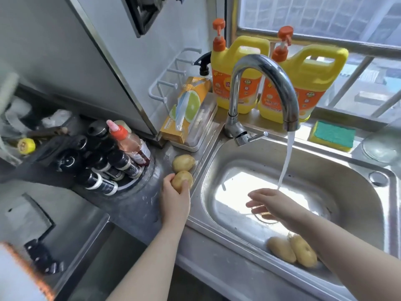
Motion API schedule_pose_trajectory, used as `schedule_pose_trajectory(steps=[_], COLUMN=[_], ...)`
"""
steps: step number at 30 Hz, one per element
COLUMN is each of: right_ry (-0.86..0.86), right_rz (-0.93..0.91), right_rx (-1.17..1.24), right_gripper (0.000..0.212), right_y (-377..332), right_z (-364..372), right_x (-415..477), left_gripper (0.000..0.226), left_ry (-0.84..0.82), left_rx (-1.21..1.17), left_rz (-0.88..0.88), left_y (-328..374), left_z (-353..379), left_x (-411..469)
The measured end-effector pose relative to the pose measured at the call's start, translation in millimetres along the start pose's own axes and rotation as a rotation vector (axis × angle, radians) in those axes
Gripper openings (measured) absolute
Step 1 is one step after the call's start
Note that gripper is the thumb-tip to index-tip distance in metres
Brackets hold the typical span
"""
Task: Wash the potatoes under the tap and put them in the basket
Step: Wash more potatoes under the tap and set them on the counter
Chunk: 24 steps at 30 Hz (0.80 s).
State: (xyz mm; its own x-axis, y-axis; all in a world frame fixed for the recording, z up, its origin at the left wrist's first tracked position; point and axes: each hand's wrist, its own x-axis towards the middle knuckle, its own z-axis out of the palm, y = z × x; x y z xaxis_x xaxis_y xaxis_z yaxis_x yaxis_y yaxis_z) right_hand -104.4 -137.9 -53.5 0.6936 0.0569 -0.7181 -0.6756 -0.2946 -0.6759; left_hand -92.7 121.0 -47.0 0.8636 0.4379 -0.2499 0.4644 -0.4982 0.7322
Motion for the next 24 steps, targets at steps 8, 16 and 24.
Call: schedule_pose_trajectory(steps=[8, 16, 24], right_ry=[-0.048, -0.268, -0.243], right_rz=[0.011, 0.022, 0.093], right_rx=[-0.816, -1.488, -1.537], right_gripper=[0.029, 0.045, 0.040], right_y=[69.8, 116.2, 121.0], right_z=[-22.5, -14.2, -3.0], right_x=[21.2, 41.9, 54.6], left_gripper=[0.053, 0.046, 0.024], left_ry=[0.014, 0.141, -0.150], left_rx=[0.092, 0.220, 0.051], left_rz=[0.026, 0.331, 0.479], left_y=[-6.7, 5.8, 18.1], left_z=[0.6, 9.2, 21.0], left_x=[-1.0, -28.7, -54.6])
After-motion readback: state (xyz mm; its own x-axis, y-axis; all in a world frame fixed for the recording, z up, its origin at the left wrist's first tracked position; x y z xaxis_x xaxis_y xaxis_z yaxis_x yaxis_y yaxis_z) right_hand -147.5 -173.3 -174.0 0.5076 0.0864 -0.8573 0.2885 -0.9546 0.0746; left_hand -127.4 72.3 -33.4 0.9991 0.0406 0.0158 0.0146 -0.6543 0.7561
